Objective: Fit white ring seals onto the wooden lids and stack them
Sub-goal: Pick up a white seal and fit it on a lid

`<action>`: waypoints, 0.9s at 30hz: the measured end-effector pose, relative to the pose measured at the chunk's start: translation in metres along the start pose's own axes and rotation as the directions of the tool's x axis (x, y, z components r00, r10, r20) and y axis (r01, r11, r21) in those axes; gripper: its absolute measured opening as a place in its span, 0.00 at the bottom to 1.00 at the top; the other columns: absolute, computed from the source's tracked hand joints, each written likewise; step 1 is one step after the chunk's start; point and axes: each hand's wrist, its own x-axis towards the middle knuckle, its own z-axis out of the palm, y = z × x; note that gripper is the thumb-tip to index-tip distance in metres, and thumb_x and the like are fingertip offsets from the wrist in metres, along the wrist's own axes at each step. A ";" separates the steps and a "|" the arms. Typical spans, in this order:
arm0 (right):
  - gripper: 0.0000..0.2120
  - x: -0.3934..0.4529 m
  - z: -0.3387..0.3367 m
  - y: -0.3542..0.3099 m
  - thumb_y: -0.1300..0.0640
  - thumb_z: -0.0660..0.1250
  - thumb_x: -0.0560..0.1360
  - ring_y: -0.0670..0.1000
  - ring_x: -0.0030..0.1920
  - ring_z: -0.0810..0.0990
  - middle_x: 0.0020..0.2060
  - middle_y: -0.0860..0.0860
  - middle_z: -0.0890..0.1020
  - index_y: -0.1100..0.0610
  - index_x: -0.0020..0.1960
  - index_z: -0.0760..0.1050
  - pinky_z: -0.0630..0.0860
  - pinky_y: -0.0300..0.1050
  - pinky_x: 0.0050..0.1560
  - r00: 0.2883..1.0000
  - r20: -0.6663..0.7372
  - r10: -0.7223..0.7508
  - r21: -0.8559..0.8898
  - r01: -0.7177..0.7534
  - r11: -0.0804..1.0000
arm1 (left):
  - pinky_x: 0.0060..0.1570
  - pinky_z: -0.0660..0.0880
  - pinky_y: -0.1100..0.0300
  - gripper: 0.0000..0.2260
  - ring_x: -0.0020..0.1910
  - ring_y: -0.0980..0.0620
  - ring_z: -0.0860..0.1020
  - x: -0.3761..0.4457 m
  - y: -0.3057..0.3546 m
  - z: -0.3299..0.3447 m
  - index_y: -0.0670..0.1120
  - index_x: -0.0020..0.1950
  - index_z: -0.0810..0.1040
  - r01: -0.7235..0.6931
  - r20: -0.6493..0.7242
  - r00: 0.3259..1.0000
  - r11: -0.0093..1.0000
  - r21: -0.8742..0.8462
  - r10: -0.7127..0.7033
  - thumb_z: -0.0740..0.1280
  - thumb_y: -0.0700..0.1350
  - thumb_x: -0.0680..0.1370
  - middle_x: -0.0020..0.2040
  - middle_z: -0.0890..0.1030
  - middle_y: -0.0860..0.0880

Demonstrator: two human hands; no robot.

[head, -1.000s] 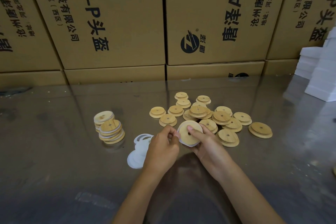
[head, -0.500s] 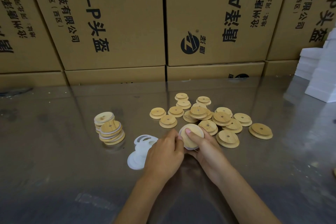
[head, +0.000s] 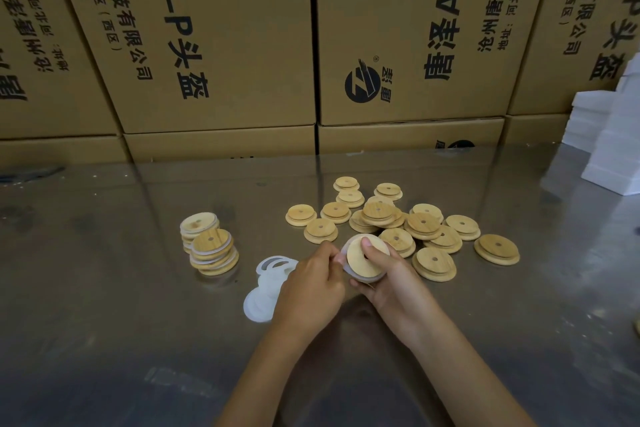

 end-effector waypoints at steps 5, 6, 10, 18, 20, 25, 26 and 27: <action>0.14 0.000 0.000 -0.002 0.55 0.66 0.79 0.49 0.48 0.83 0.51 0.54 0.84 0.58 0.63 0.76 0.75 0.43 0.47 0.999 0.008 0.038 0.061 -0.039 0.997 | 0.37 0.66 0.56 0.11 0.35 0.57 0.71 0.000 0.002 0.000 0.55 0.40 0.68 0.021 0.029 0.999 0.995 -0.094 -0.019 0.58 0.48 0.82 0.31 0.73 0.58; 0.15 0.000 -0.001 -0.003 0.55 0.66 0.79 0.49 0.49 0.83 0.52 0.54 0.84 0.59 0.63 0.76 0.75 0.43 0.47 0.999 0.008 0.043 0.070 -0.043 0.997 | 0.36 0.65 0.58 0.11 0.35 0.58 0.71 -0.001 0.003 0.000 0.55 0.39 0.68 0.026 0.035 0.999 0.993 -0.118 -0.022 0.58 0.49 0.82 0.31 0.74 0.60; 0.15 0.000 -0.002 -0.005 0.55 0.66 0.79 0.50 0.50 0.83 0.53 0.55 0.84 0.59 0.64 0.76 0.75 0.43 0.49 0.999 0.012 0.051 0.096 -0.052 0.994 | 0.33 0.63 0.64 0.12 0.34 0.65 0.71 -0.001 0.006 0.000 0.55 0.39 0.69 0.028 0.059 0.998 0.985 -0.172 -0.018 0.58 0.49 0.83 0.31 0.74 0.66; 0.08 -0.002 -0.003 -0.006 0.55 0.68 0.77 0.47 0.42 0.83 0.46 0.53 0.85 0.57 0.55 0.79 0.75 0.41 0.41 0.996 0.028 0.081 0.077 -0.083 0.994 | 0.34 0.64 0.61 0.10 0.32 0.63 0.71 -0.003 0.007 0.002 0.52 0.41 0.71 0.046 0.054 0.998 0.976 -0.212 -0.035 0.59 0.50 0.82 0.29 0.73 0.62; 0.08 -0.003 -0.002 -0.007 0.55 0.68 0.78 0.46 0.41 0.83 0.45 0.52 0.85 0.56 0.55 0.79 0.74 0.41 0.40 0.997 0.027 0.075 0.055 -0.077 0.996 | 0.34 0.65 0.61 0.11 0.32 0.62 0.70 -0.004 0.007 0.003 0.52 0.40 0.70 0.043 0.041 0.999 0.975 -0.219 -0.035 0.59 0.51 0.82 0.29 0.73 0.62; 0.09 -0.004 0.000 -0.007 0.55 0.68 0.77 0.48 0.42 0.82 0.44 0.52 0.84 0.56 0.57 0.78 0.73 0.42 0.39 0.998 0.035 0.059 -0.030 -0.058 0.998 | 0.36 0.66 0.60 0.10 0.31 0.60 0.70 -0.001 0.004 0.003 0.51 0.41 0.72 0.036 -0.014 0.999 0.962 -0.272 -0.041 0.59 0.49 0.82 0.30 0.74 0.58; 0.10 -0.004 0.000 -0.007 0.55 0.68 0.77 0.48 0.43 0.82 0.45 0.52 0.84 0.56 0.57 0.78 0.72 0.42 0.39 0.997 0.039 0.062 -0.042 -0.060 0.997 | 0.36 0.65 0.60 0.10 0.31 0.60 0.70 0.000 0.003 0.003 0.51 0.41 0.72 0.034 -0.020 0.999 0.957 -0.287 -0.042 0.59 0.48 0.82 0.29 0.74 0.59; 0.10 -0.004 0.001 -0.007 0.55 0.68 0.77 0.49 0.43 0.82 0.45 0.53 0.84 0.56 0.57 0.78 0.73 0.41 0.38 0.997 0.042 0.065 -0.051 -0.062 0.997 | 0.36 0.65 0.60 0.10 0.31 0.61 0.70 0.001 0.002 0.003 0.51 0.41 0.72 0.031 -0.027 0.999 0.955 -0.294 -0.040 0.60 0.48 0.82 0.29 0.74 0.61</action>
